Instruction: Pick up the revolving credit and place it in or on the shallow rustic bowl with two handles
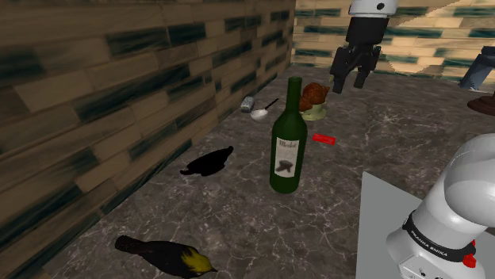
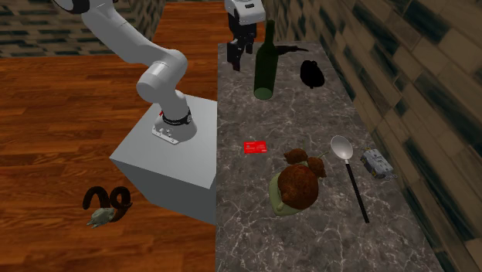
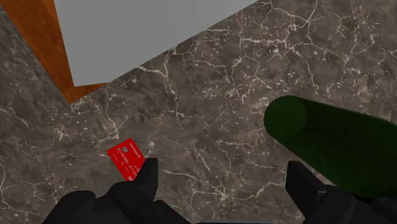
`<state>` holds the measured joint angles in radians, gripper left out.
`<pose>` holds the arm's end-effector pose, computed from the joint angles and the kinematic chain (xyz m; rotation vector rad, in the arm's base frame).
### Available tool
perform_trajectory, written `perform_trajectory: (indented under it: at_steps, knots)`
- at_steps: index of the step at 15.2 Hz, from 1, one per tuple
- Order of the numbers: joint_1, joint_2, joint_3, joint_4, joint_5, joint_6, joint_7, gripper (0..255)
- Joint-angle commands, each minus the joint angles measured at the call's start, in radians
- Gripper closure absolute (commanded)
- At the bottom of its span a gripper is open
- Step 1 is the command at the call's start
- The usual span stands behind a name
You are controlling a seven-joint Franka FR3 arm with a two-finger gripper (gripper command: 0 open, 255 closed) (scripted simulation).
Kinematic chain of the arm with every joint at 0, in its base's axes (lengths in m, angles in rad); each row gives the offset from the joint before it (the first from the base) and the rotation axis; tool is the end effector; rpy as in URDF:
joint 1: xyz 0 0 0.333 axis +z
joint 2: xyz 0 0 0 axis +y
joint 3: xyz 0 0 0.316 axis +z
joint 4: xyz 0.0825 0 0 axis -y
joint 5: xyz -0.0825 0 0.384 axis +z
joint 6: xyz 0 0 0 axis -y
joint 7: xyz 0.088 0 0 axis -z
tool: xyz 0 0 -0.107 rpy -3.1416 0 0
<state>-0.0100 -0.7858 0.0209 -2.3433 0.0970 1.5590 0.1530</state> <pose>0.3058 0.0158 0.5957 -3.0513 0.2247 0.0078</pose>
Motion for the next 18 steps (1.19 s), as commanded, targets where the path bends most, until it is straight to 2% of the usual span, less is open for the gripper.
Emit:
perform_trajectory:
  at_steps: [1, 6, 10, 15, 18]
  knots:
    - [0.000, 0.000, 0.000, 0.000, 0.000, 0.000, 0.000, 0]
    - [0.007, -0.129, -0.081, -0.248, -0.052, 0.244, -0.176, 0]
    - [0.005, -0.179, -0.171, -0.413, -0.096, 0.460, -0.326, 0]
    - [0.013, -0.136, -0.325, -0.561, -0.145, 0.771, -0.539, 0]
    - [0.053, -0.044, -0.451, -0.608, -0.156, 0.981, -0.691, 0]
